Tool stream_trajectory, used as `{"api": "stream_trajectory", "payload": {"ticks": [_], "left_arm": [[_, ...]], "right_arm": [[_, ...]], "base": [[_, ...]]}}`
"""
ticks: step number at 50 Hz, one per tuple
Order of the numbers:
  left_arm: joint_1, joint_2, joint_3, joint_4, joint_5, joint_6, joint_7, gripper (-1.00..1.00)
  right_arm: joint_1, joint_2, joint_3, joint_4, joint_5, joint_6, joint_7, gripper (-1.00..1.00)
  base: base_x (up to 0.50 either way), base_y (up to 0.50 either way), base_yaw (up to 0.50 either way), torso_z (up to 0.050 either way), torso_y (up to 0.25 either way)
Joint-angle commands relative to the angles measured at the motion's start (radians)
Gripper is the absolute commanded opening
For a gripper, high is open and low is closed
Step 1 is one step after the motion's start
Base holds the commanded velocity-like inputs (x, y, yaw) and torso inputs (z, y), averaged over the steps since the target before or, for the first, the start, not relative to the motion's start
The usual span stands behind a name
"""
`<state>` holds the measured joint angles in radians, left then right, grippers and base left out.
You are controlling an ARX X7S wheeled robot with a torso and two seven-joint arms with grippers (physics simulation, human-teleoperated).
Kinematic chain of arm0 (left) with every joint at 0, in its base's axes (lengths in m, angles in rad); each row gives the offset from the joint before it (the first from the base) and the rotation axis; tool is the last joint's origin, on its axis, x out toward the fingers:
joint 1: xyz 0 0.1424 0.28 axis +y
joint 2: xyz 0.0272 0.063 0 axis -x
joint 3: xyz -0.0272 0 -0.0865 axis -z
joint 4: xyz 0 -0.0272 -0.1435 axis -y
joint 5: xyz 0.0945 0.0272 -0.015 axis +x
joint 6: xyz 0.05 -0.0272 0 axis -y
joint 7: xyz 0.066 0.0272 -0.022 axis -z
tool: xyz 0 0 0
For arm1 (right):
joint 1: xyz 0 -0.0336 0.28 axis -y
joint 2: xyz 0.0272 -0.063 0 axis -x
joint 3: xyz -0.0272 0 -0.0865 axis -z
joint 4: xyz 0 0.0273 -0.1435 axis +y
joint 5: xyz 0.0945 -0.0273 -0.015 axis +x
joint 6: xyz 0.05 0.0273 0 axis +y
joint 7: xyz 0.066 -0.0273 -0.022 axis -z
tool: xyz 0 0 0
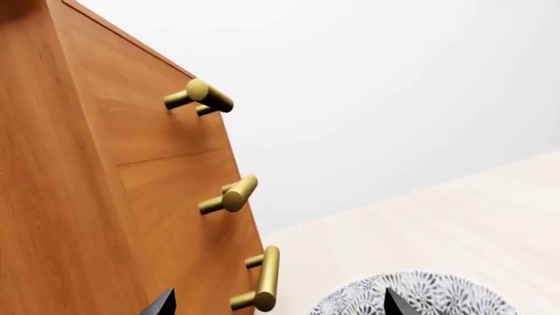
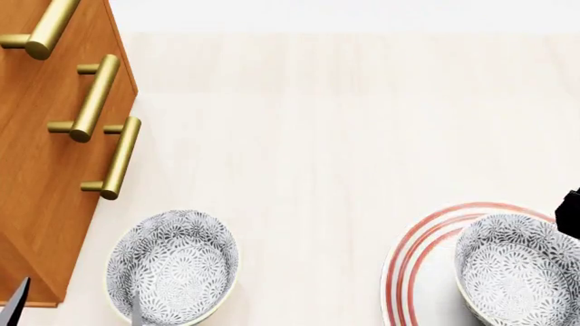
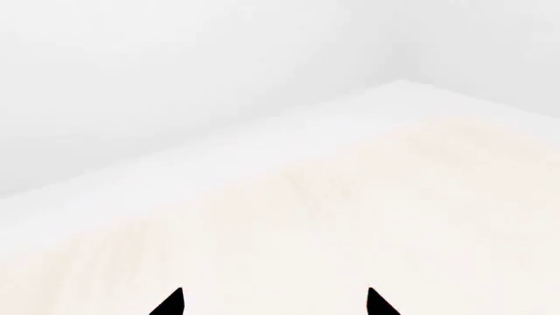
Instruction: Pick up the bowl and put it in the front on the plate.
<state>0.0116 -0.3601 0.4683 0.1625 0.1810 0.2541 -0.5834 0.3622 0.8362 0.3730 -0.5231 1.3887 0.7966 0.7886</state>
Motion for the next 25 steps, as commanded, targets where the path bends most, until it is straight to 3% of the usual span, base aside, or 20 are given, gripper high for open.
{"api": "stream_trajectory", "payload": {"ticks": [1, 4, 7, 10, 15, 21, 25], "left_arm": [[0.007, 0.017, -0.030, 0.018, 0.013, 0.012, 0.006, 1.00], [0.011, 0.014, -0.035, 0.034, 0.025, 0.016, -0.004, 1.00], [0.012, 0.011, -0.039, 0.040, 0.030, 0.020, -0.011, 1.00], [0.013, 0.008, -0.046, 0.052, 0.033, 0.018, -0.018, 1.00], [0.019, 0.004, -0.057, 0.071, 0.040, 0.017, -0.031, 1.00], [0.028, -0.003, -0.081, 0.109, 0.042, 0.010, -0.048, 1.00], [0.047, -0.009, -0.099, 0.135, 0.071, 0.015, -0.078, 1.00]], "right_arm": [[-0.052, -0.032, 0.068, -0.151, -0.213, -0.078, 0.066, 1.00], [-0.134, -0.100, 0.039, -0.195, -0.405, -0.166, 0.038, 1.00], [-0.234, -0.175, -0.037, -0.196, -0.732, -0.356, -0.008, 1.00], [-0.293, -0.247, -0.063, -0.195, -0.879, -0.505, -0.021, 1.00], [-0.359, -0.321, -0.119, -0.145, -1.035, -0.758, -0.098, 1.00], [-0.407, -0.437, -0.161, 0.005, -1.212, -0.989, -0.073, 1.00], [-0.435, -0.446, -0.193, 0.034, -1.292, -1.149, -0.106, 1.00]], "base": [[0.00, 0.00, 0.00, 0.000, 0.000], [0.00, 0.00, 0.00, 0.000, 0.000], [0.00, 0.00, 0.00, 0.000, 0.000], [0.00, 0.00, 0.00, 0.000, 0.000], [0.00, 0.00, 0.00, 0.000, 0.000], [0.00, 0.00, 0.00, 0.000, 0.000], [0.00, 0.00, 0.00, 0.000, 0.000]]}}
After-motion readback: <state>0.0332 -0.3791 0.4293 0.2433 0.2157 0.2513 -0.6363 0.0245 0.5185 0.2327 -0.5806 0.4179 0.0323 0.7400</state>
